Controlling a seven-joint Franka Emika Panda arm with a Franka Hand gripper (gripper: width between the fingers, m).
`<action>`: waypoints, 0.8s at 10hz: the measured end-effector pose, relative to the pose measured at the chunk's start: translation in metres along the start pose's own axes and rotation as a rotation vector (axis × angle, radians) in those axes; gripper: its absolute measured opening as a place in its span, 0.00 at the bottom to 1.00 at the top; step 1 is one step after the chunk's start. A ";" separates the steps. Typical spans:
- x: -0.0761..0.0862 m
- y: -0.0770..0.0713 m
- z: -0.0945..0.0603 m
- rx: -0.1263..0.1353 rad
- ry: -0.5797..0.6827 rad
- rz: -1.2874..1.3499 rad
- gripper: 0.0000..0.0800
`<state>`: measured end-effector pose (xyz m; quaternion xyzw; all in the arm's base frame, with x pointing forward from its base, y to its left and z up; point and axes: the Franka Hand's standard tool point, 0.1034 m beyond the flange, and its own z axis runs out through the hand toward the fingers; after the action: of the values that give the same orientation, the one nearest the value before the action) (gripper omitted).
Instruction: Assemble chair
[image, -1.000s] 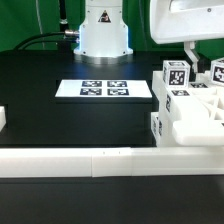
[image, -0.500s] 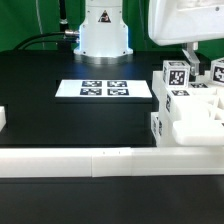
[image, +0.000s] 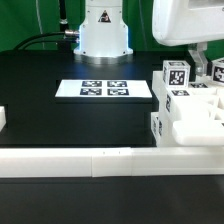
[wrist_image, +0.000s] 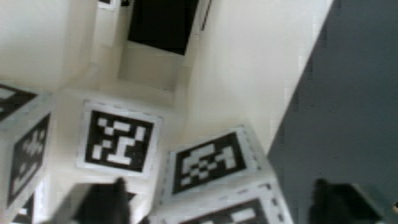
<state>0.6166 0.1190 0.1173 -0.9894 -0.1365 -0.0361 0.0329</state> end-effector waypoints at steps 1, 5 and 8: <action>0.000 0.000 0.000 0.000 0.000 0.008 0.45; 0.000 0.002 0.000 0.002 0.011 0.166 0.35; -0.001 0.001 0.000 0.001 0.049 0.499 0.35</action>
Offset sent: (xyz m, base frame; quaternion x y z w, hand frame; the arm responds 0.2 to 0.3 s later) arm 0.0000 0.0000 0.0000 0.0000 0.0000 0.0000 1.0000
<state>0.6162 0.1179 0.1174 -0.9913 0.1129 -0.0510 0.0446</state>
